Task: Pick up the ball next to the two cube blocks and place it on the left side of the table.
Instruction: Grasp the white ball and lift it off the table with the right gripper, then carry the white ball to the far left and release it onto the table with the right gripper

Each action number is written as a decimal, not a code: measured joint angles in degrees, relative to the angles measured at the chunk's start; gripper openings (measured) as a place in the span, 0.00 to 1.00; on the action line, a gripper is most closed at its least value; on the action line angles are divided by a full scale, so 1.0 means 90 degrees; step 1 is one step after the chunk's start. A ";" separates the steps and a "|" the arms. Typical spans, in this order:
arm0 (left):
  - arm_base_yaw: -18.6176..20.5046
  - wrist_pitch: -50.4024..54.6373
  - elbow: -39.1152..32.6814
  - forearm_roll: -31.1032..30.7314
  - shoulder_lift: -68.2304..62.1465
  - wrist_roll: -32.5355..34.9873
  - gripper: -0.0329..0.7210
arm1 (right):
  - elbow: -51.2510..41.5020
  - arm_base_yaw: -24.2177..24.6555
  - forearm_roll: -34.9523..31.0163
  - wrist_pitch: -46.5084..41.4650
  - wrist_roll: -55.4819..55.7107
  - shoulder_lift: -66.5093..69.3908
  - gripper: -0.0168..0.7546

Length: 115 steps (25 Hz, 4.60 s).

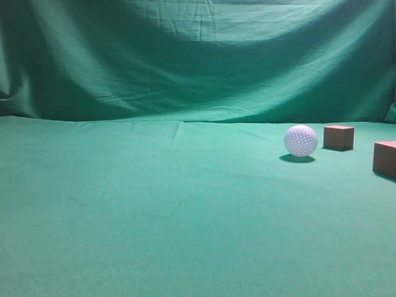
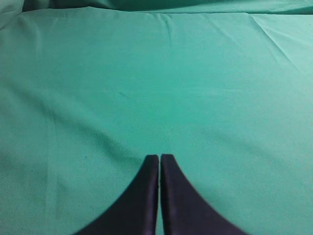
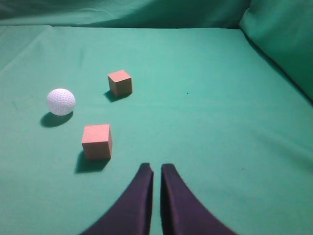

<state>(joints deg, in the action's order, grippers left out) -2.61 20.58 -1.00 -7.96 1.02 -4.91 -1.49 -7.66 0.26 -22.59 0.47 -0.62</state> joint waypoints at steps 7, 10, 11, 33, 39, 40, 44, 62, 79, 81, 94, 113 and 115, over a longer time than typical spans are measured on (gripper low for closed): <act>0.0000 0.0000 0.0000 0.0000 0.0000 0.0000 0.04 | 0.0000 0.0000 0.0000 0.0000 0.0012 0.0000 0.11; 0.0000 0.0000 0.0000 0.0000 0.0000 0.0000 0.04 | 0.0000 0.0000 0.0000 0.0000 0.0012 0.0000 0.11; 0.0000 0.0000 0.0000 0.0000 0.0000 0.0000 0.04 | 0.0000 0.0000 0.0000 0.0000 0.0012 0.0000 0.11; 0.0000 0.0000 0.0000 0.0000 0.0000 0.0000 0.04 | -0.0013 0.0000 -0.1585 0.3551 0.0445 0.0000 0.11; 0.0000 0.0000 0.0000 0.0000 0.0000 0.0000 0.04 | 0.1165 0.0000 -0.1650 0.2573 0.0136 0.0591 0.11; 0.0000 0.0000 0.0000 0.0000 0.0000 0.0000 0.04 | 0.1423 0.0000 -0.1650 0.2220 -0.0038 0.0873 0.11; 0.0000 0.0000 0.0000 0.0000 0.0000 0.0000 0.04 | 0.2525 0.0000 -0.1650 0.0980 -0.0382 0.2494 0.11; 0.0000 0.0000 0.0000 0.0000 0.0000 0.0000 0.04 | 0.6316 -0.1406 -0.1304 -0.2227 -0.2121 0.8982 0.02; 0.0000 0.0000 0.0000 0.0000 0.0000 0.0000 0.04 | 0.7578 -0.1689 -0.1673 -0.1162 -0.2011 1.1826 0.76; 0.0000 0.0000 0.0000 0.0000 0.0000 0.0000 0.04 | 0.7578 -0.1689 -0.1673 -0.0981 -0.2011 1.2015 0.76; 0.0000 0.0000 0.0000 0.0000 0.0000 0.0000 0.04 | 0.8368 -0.1711 -0.1812 -0.1212 -0.2048 1.2379 0.44; 0.0000 0.0000 0.0000 0.0000 0.0000 0.0000 0.04 | 1.3090 -0.4633 -0.4516 0.0369 -0.4492 1.5527 0.44; 0.0000 0.0000 0.0000 0.0000 0.0000 0.0000 0.04 | 1.3334 -0.4695 -0.4528 0.0488 -0.4492 1.5881 0.44</act>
<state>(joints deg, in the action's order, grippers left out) -2.61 20.58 -1.00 -7.96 1.02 -4.91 118.52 -49.91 -40.49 -18.20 -39.96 142.31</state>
